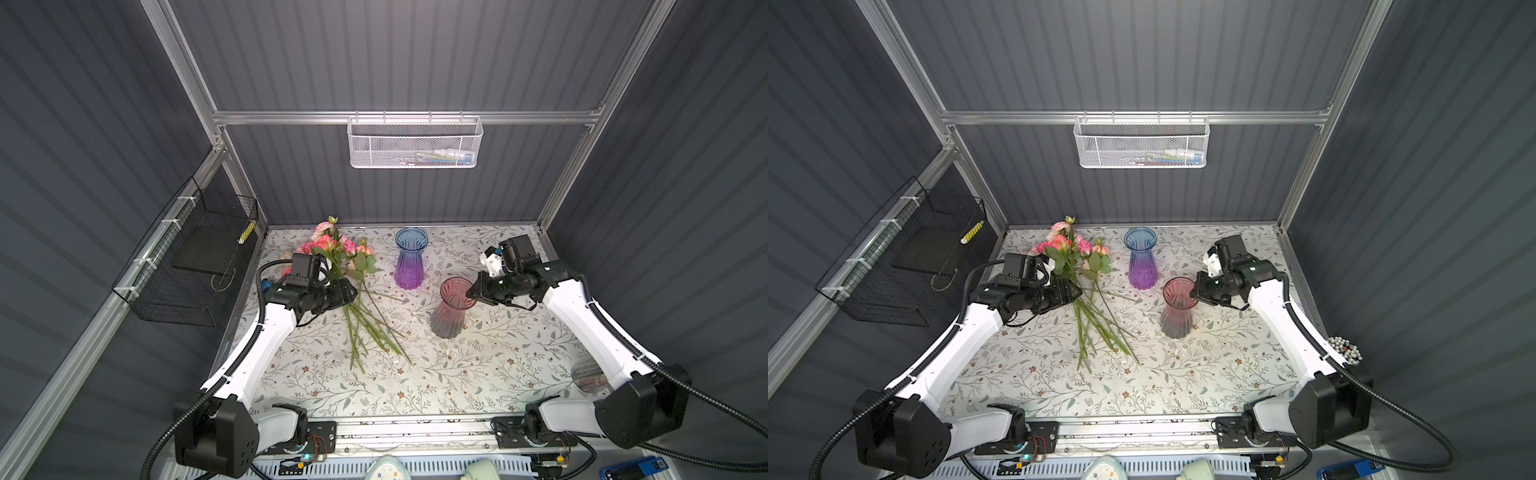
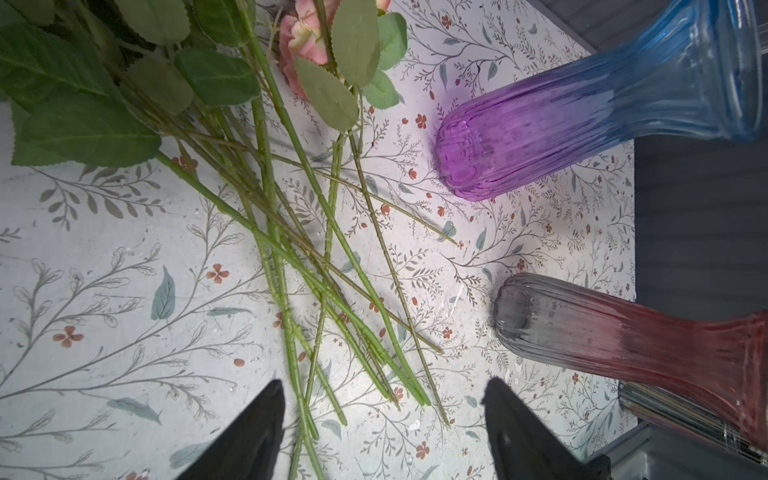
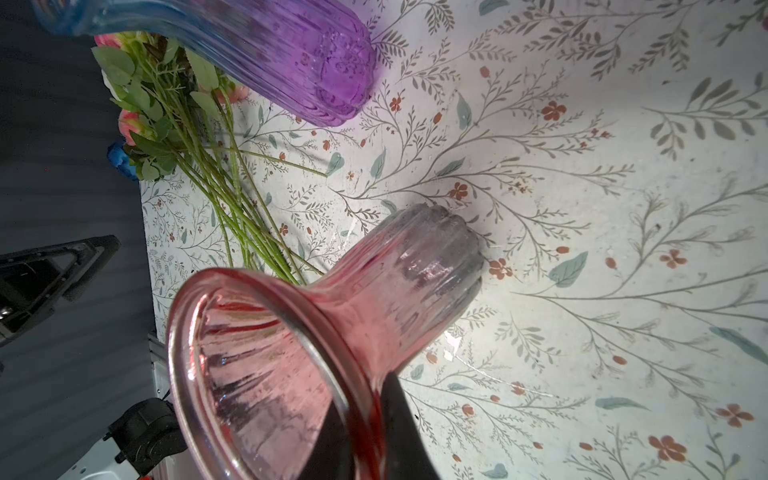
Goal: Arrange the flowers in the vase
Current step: 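Grasp the pink vase rim with the right gripper and slide it nearer the robot, then grasp one pink rose stem with the left gripper while the right releases the vase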
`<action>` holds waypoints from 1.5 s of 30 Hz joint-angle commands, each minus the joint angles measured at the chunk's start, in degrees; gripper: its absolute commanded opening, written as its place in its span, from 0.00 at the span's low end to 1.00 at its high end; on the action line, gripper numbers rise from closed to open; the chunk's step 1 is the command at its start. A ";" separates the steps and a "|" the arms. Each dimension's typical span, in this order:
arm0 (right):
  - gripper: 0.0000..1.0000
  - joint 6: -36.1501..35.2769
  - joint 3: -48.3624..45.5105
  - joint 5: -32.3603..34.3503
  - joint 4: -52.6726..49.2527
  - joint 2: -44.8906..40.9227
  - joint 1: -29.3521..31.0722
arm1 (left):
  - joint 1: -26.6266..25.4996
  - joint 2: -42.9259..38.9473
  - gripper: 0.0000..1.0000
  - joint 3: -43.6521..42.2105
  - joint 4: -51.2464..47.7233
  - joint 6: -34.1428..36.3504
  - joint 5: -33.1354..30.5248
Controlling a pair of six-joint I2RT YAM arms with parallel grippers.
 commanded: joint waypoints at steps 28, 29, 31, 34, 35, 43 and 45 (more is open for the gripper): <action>0.37 -2.27 -6.61 9.72 11.69 -21.51 0.60 | -1.75 25.76 0.36 11.24 8.87 -10.05 -9.99; 0.36 -2.20 -7.10 10.36 11.87 -22.27 0.60 | -1.74 26.21 0.36 11.20 8.92 -10.41 -10.29; 0.36 -2.59 -7.48 10.77 12.02 -23.48 0.60 | -1.72 27.05 0.34 11.19 8.85 -10.53 -11.01; 0.37 -2.73 -7.87 10.99 12.16 -24.32 0.60 | -1.72 28.07 0.31 10.70 9.79 -10.41 -11.80; 0.36 -2.62 -7.91 10.96 12.24 -24.43 0.60 | -1.73 28.66 0.30 10.98 9.65 -10.16 -11.95; 0.29 -3.17 -8.61 6.91 11.80 -25.09 0.60 | -1.82 31.25 0.24 11.43 13.02 -8.09 -8.60; 0.29 -3.15 -8.84 7.25 11.68 -25.46 0.60 | -1.84 32.46 0.19 11.85 13.12 -7.48 -8.55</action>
